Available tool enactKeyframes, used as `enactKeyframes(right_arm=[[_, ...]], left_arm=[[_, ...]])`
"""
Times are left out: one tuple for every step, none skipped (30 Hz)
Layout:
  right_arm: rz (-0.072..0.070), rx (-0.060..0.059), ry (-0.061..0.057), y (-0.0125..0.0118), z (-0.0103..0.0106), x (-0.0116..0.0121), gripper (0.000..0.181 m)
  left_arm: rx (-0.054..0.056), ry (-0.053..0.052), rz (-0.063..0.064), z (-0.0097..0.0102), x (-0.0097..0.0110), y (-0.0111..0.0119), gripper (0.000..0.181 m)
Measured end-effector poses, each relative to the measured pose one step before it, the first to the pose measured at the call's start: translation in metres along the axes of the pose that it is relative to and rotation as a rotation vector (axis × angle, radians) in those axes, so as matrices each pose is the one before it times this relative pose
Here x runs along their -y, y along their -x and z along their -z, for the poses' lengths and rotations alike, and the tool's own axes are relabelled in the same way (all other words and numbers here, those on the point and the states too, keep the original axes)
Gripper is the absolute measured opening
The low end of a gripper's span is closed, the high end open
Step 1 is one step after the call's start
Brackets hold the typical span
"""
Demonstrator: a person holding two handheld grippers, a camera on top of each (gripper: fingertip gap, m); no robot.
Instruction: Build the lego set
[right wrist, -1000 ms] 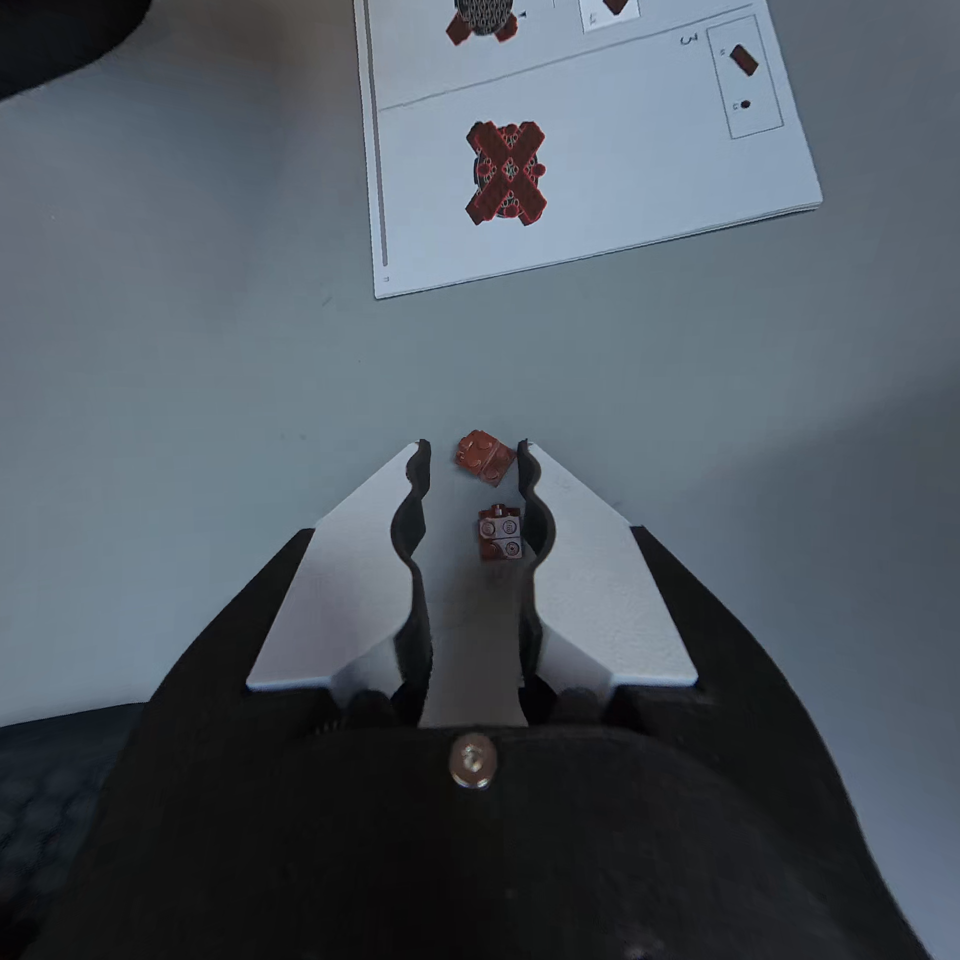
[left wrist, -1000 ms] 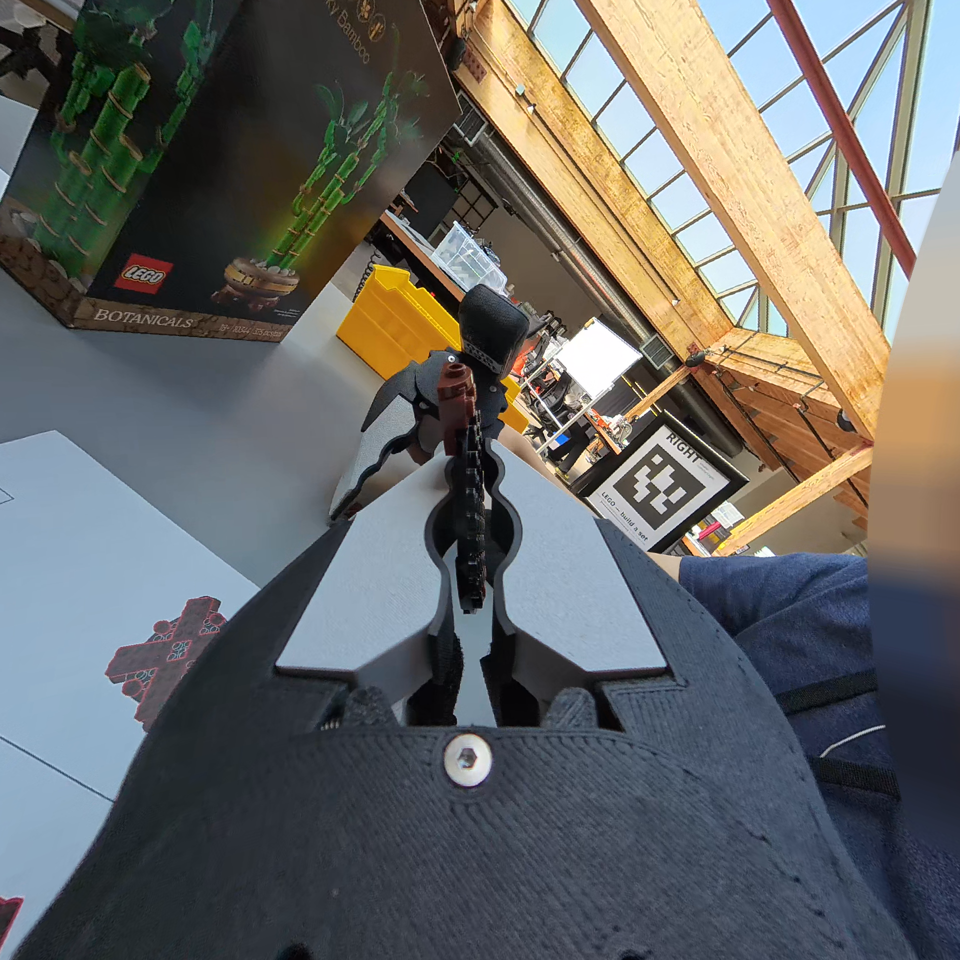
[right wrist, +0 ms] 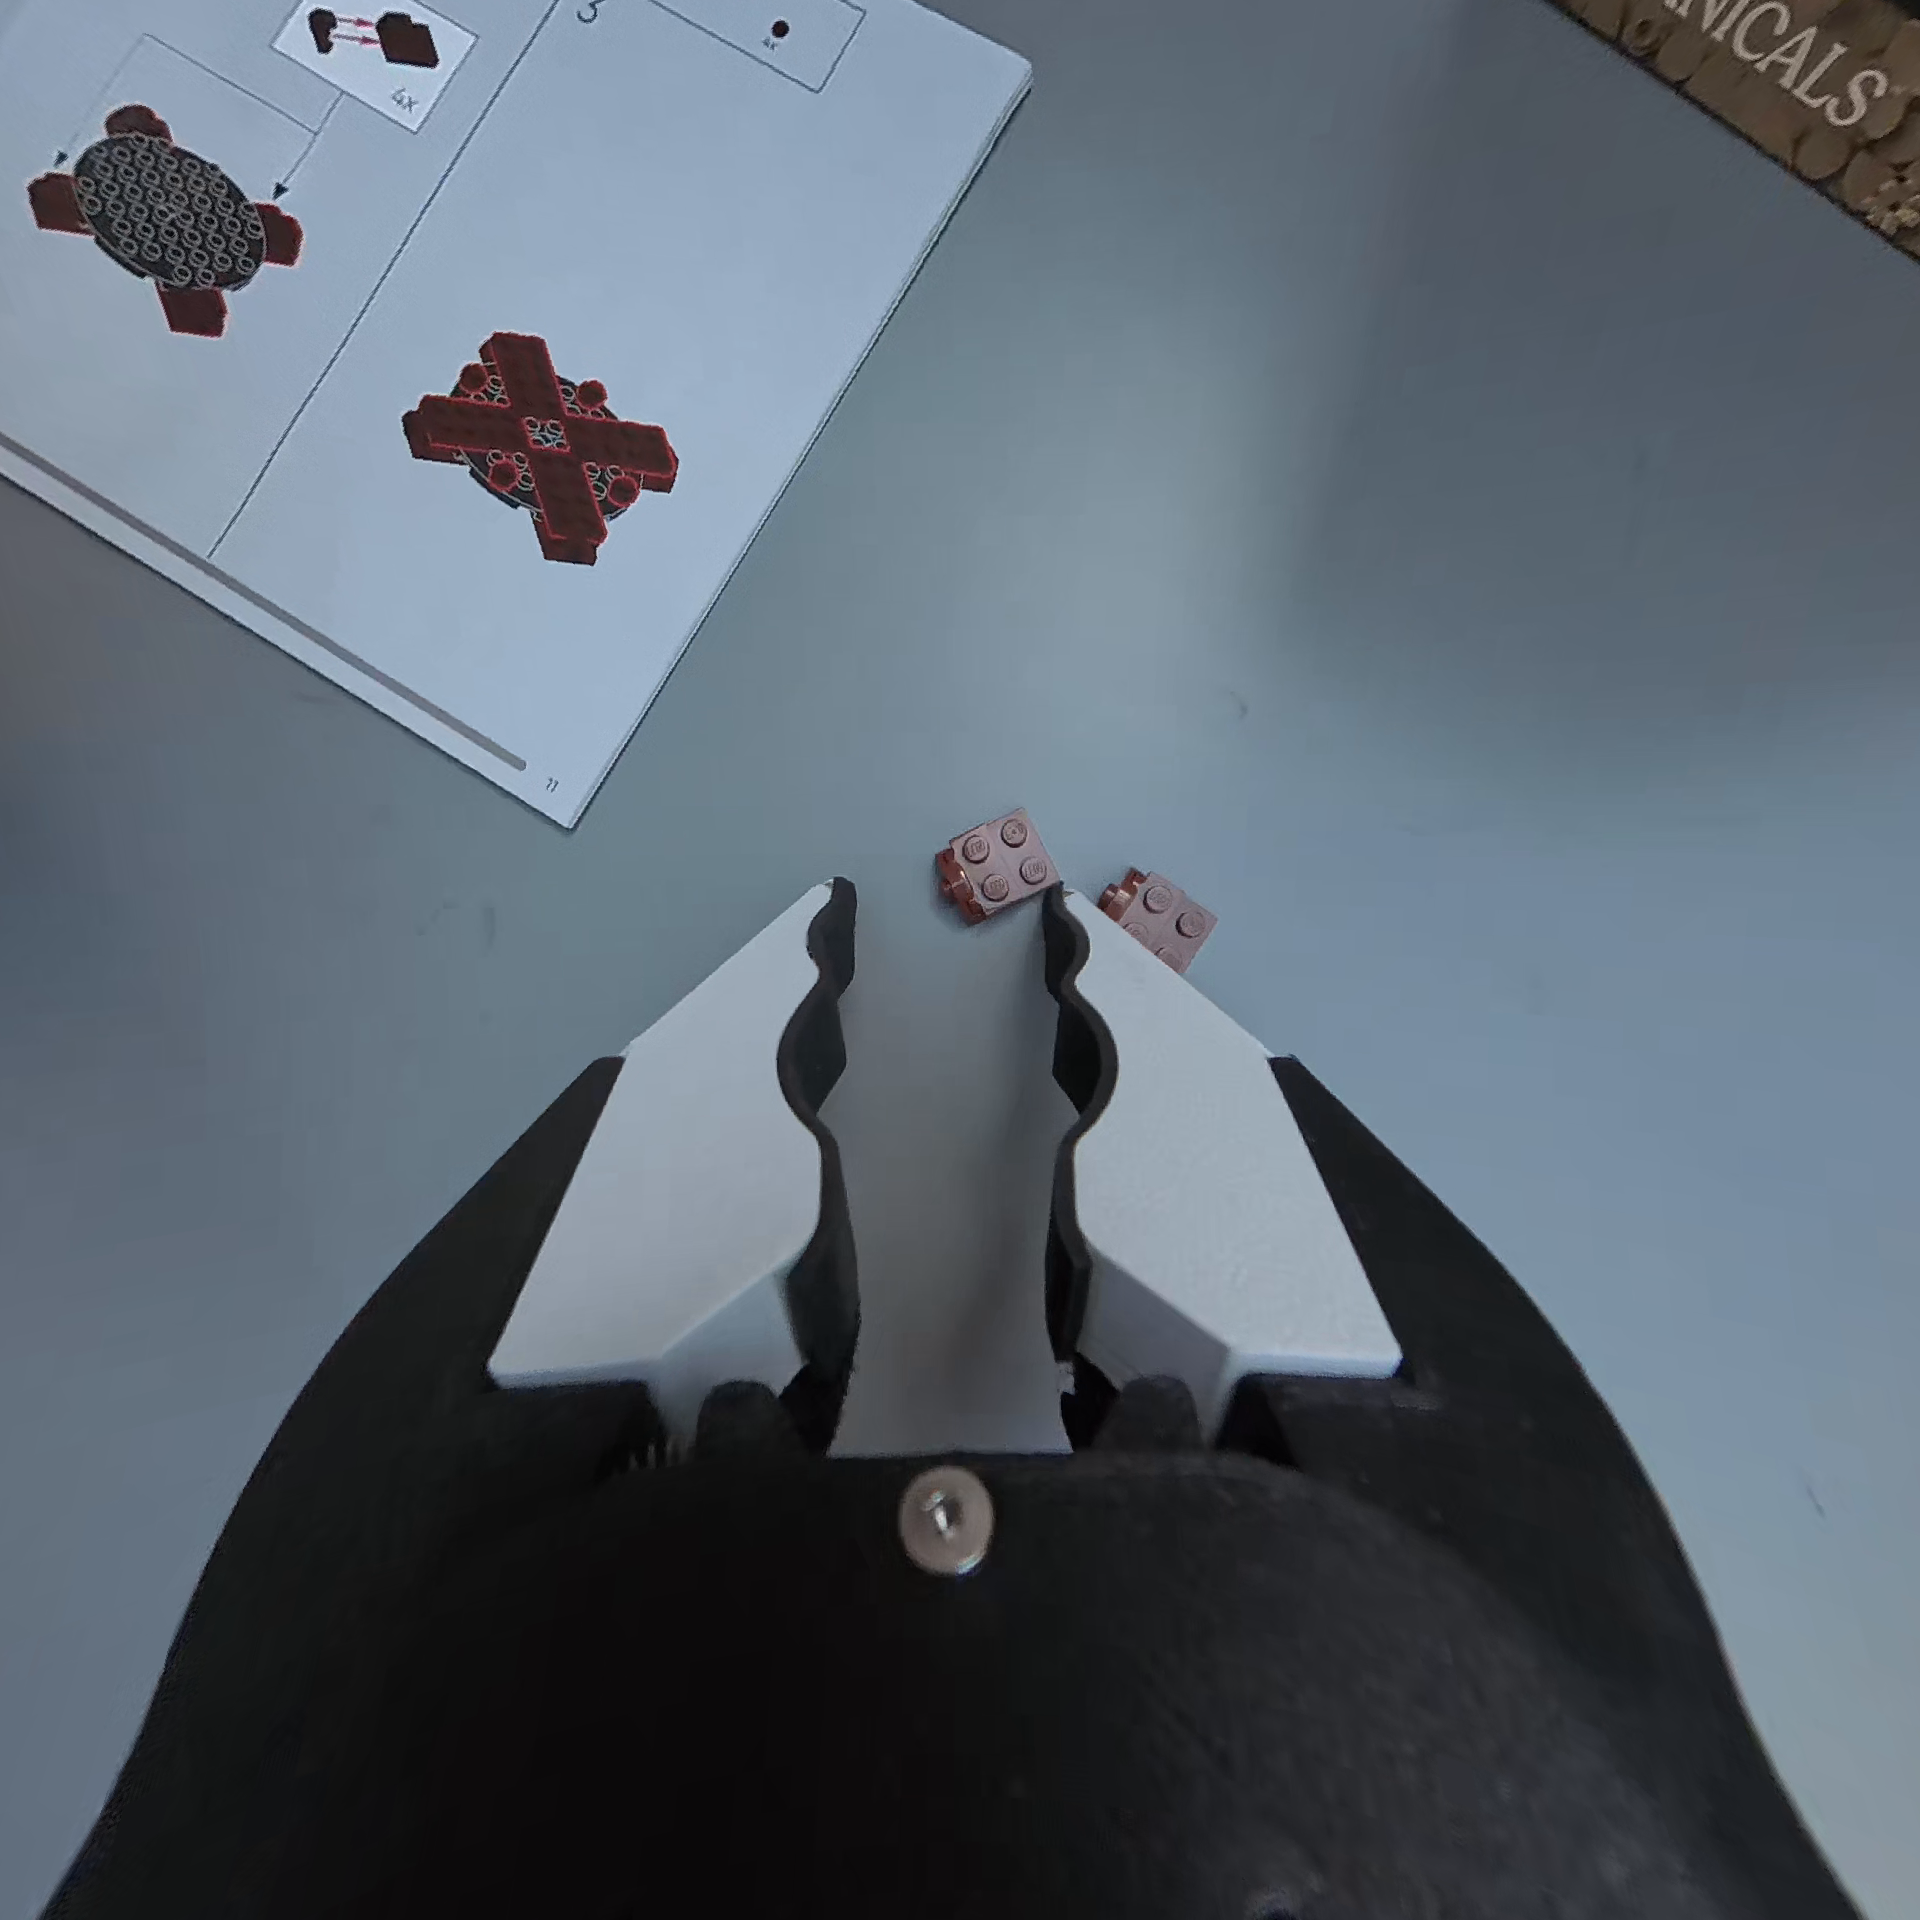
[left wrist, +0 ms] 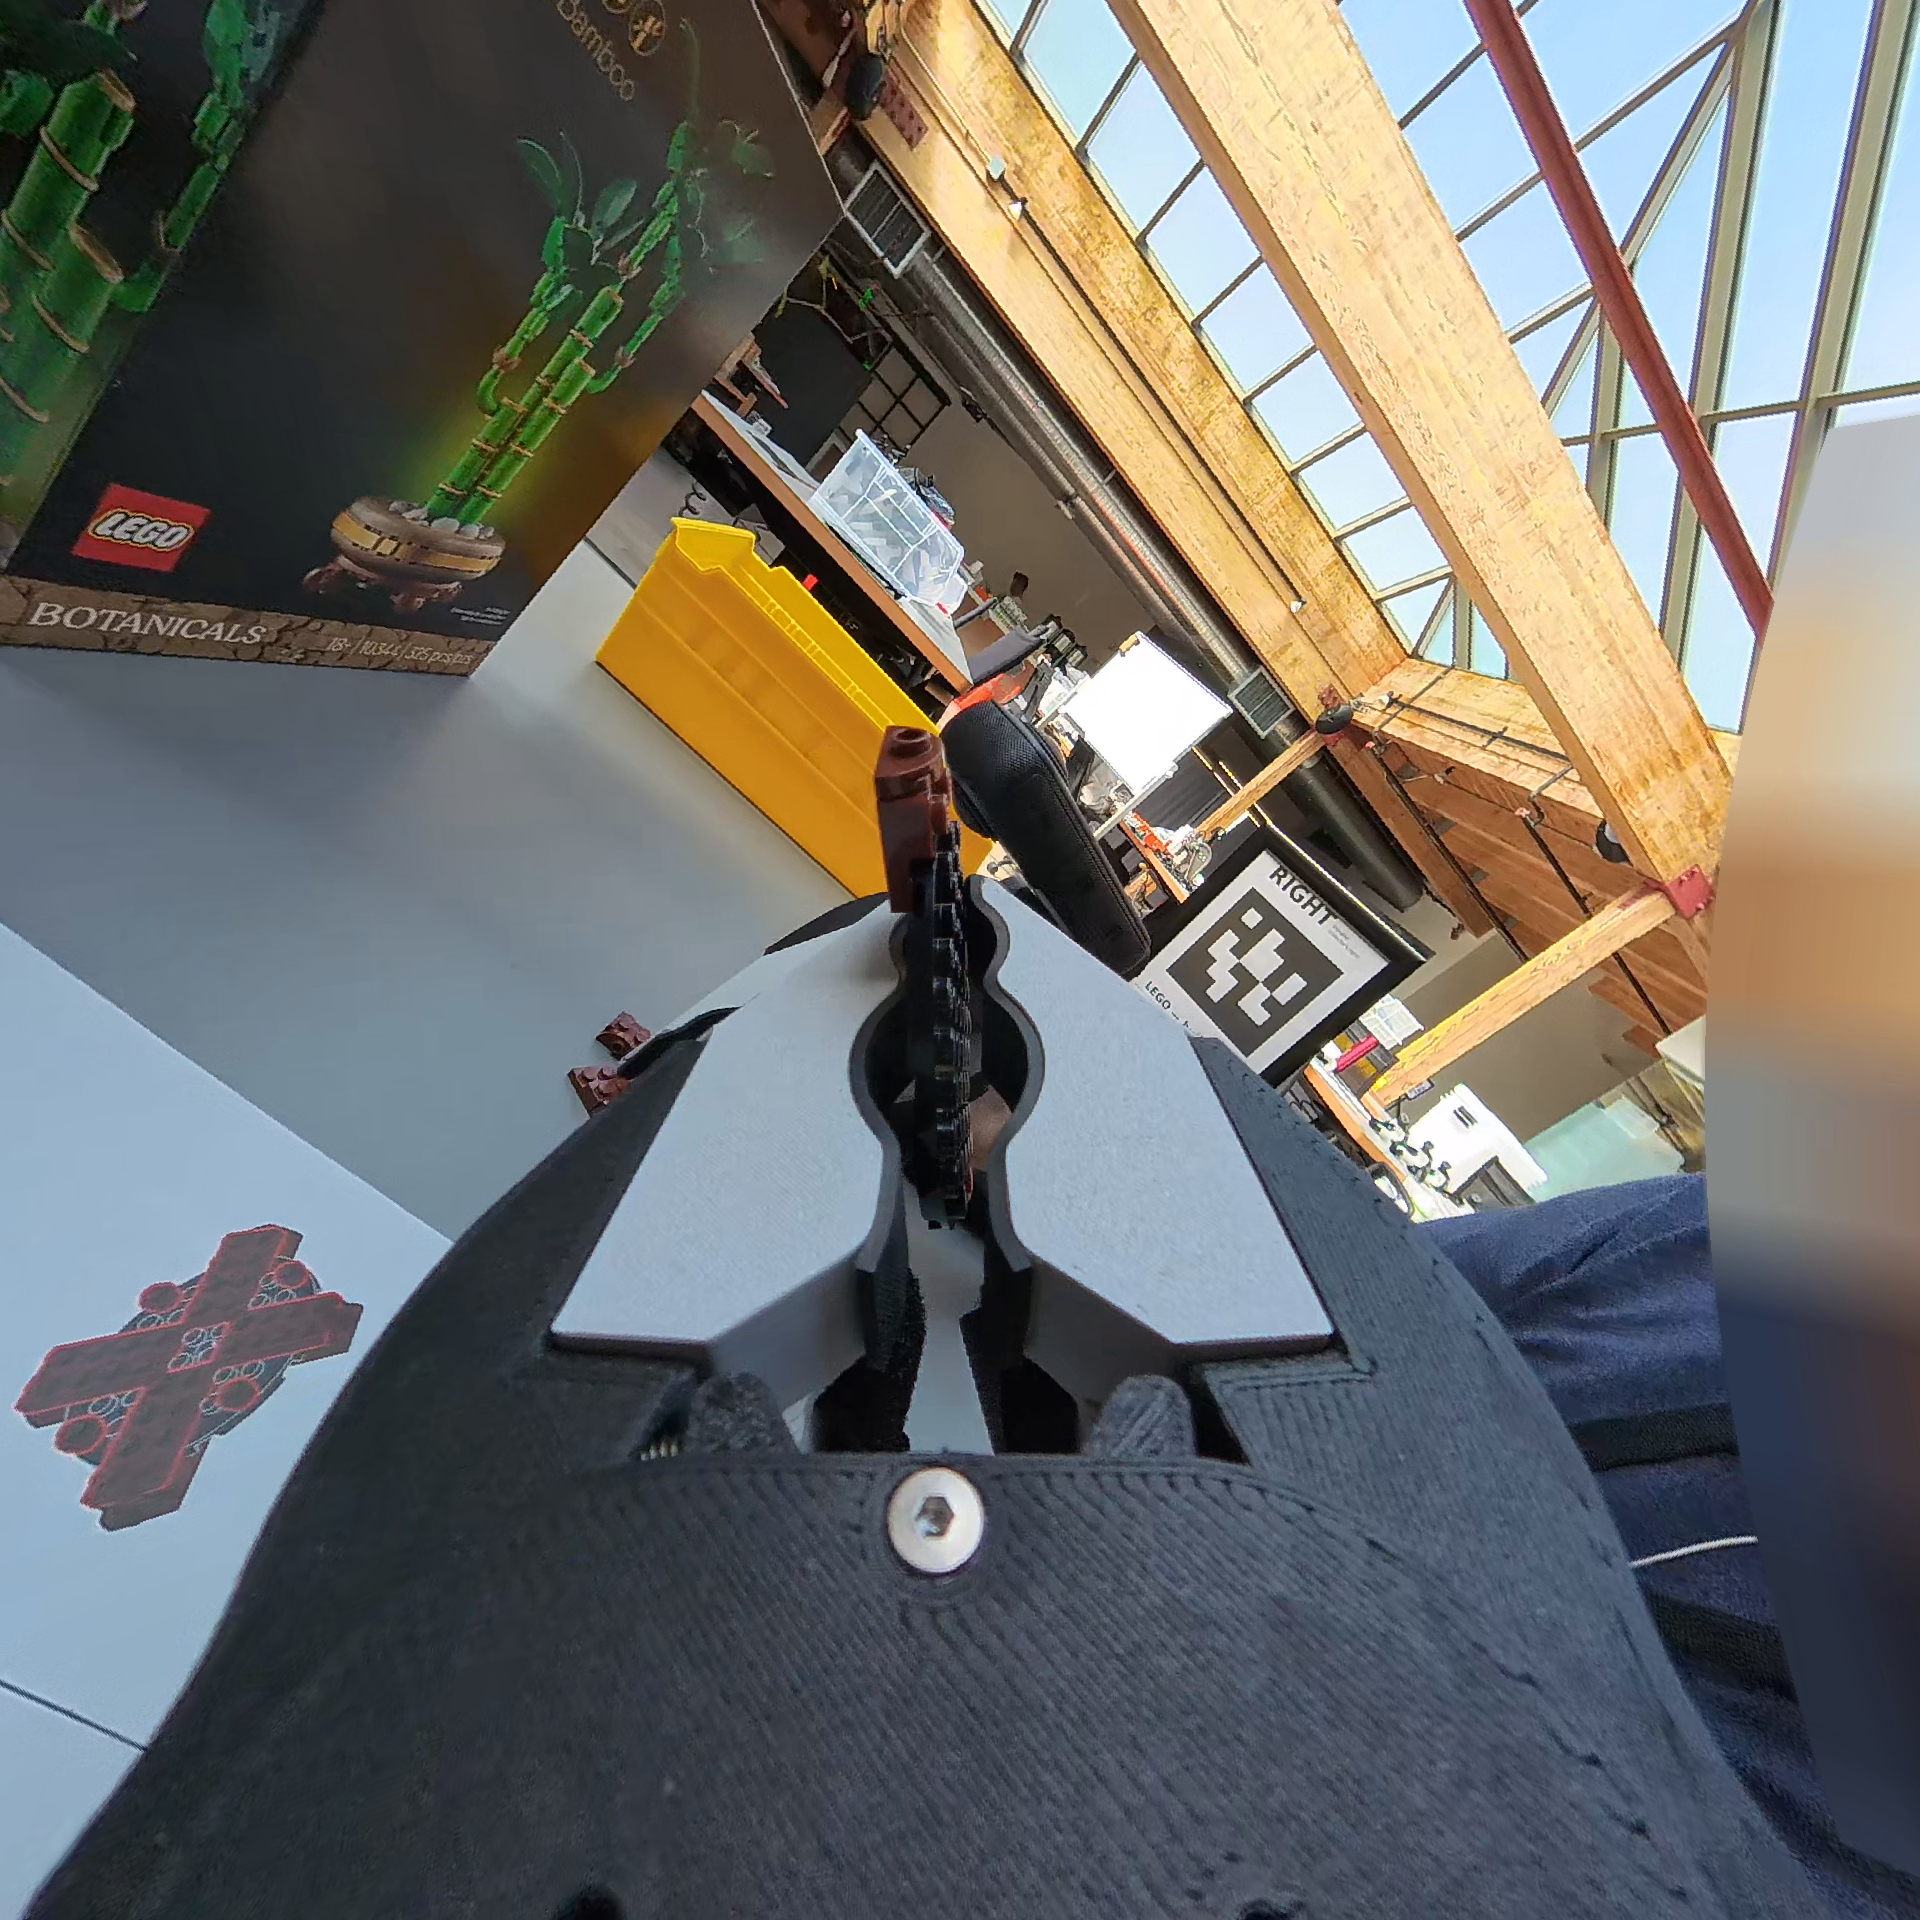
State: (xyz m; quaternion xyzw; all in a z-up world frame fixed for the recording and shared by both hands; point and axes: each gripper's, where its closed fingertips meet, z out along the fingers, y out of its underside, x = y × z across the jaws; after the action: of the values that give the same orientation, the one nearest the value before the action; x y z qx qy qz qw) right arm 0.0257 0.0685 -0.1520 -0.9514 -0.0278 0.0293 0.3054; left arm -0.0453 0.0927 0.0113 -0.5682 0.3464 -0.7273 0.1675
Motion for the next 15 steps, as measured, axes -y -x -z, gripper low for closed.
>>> enactKeyframes(right_arm=[[-0.0191,-0.0137,-0.0113,0.00035,-0.00218,0.00312,0.03],[-0.0067,-0.0231,-0.0082,-0.00149,-0.00222,0.00284,0.027],[0.0098,-0.025,0.005,-0.00297,-0.00158,0.00126,0.024],[0.0219,-0.0249,0.0092,-0.00448,-0.0009,0.00045,0.021],[0.0291,-0.0017,0.001,-0.0019,-0.00093,0.00078,0.019],[0.0313,0.013,-0.0047,0.00021,-0.00063,0.00097,0.018],[0.0402,0.0171,-0.0063,0.00049,-0.00016,0.00094,0.018],[0.0488,0.0235,-0.0058,0.00115,-0.00026,0.00111,0.018],[0.0721,0.0667,0.0003,0.00711,-0.00025,0.00076,0.018],[0.0805,0.0963,0.007,0.01175,0.00035,0.00025,0.018],[0.0925,0.0896,0.0132,0.01112,0.00036,-0.00058,0.018],[0.1047,0.0742,0.0084,0.00959,0.0002,-0.00039,0.018],[0.1173,0.0841,-0.0002,0.01104,0.00021,-0.00049,0.018],[0.1055,0.0622,-0.0151,0.00746,0.00005,0.00035,0.018],[0.0733,0.0319,-0.0259,0.00225,0.00021,0.00063,0.018]], left_arm=[[-0.0081,-0.0028,0.0053,-0.00022,0.00032,-0.00156,0.002],[-0.0082,0.0006,0.008,-0.0002,-0.00024,-0.0014,0.002],[-0.0077,0.0016,0.0072,-0.00017,-0.00037,-0.00141,0.002],[-0.0052,0.0007,0.0036,-0.00011,-0.00024,-0.00137,0.002],[-0.0032,0.0007,0.0003,0.00018,-0.00011,-0.00135,0.002],[-0.0027,0.0021,-0.0022,0.00019,0.0001,-0.00153,0.002],[-0.0011,0.003,-0.005,0.00032,0.0003,-0.00136,0.002],[0.001,0.0041,-0.0075,0.00046,0.00037,-0.00084,0.002],[0.0021,0.0064,-0.0091,0.0005,0.00002,-0.00029,0.002],[0.0006,0.0084,-0.0092,0.00031,-0.00032,-0.00022,0.002],[-0.0026,0.0104,-0.0076,0.00038,-0.00069,-0.00029,0.002],[-0.0072,0.0124,-0.0045,0.00019,-0.00133,-0.00073,0.002],[-0.0116,0.0133,-0.0017,0.00009,-0.0014,-0.00117,0.002],[-0.014,0.0138,-0.0004,0.00017,-0.00166,-0.00137,0.002],[-0.0116,0.0131,0.001,0.00006,-0.00168,-0.00096,0.002]])
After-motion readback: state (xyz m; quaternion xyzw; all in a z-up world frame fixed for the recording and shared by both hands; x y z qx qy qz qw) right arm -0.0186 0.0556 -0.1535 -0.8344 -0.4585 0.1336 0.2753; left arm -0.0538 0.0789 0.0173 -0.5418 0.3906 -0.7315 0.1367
